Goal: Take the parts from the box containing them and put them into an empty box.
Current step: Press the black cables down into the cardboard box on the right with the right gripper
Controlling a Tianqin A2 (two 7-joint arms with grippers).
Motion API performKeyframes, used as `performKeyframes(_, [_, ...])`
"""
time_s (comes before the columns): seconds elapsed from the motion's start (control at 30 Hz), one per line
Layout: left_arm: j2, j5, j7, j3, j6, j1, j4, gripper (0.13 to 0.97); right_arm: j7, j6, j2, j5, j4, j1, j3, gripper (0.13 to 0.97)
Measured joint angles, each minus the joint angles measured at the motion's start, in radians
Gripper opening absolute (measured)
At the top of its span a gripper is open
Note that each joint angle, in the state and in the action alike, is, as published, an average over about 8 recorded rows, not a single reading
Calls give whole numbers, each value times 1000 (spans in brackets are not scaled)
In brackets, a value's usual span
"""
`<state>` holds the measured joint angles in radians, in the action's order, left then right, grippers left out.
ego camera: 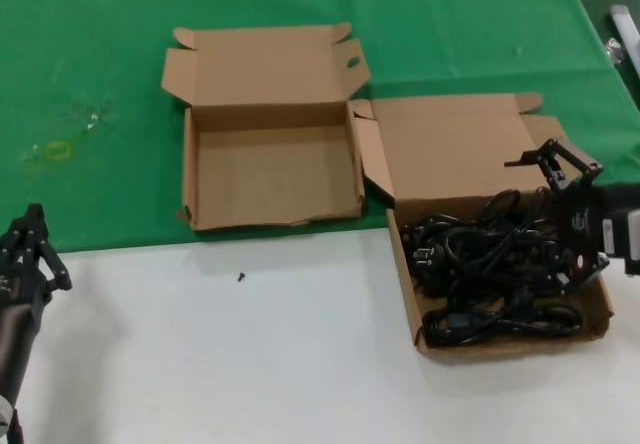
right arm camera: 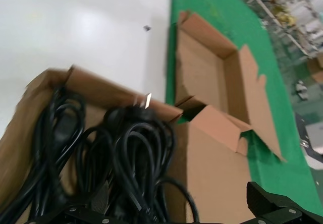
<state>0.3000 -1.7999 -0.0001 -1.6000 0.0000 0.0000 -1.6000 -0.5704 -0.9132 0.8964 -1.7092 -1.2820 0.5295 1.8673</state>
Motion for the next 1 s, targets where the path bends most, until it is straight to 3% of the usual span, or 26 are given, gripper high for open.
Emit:
performKeyframes(0.43, [0, 0, 0, 0, 0, 0, 0, 142, -173, -78, -42, 71, 141, 114, 40, 966])
performKeyframes(0.77, [0, 0, 0, 0, 0, 0, 0, 142, -228, -77, -76, 85, 206, 148, 38, 936])
performKeyframes(1.0, [0, 0, 0, 0, 0, 0, 0, 142, -222, -82, -81, 86, 209, 145, 36, 847])
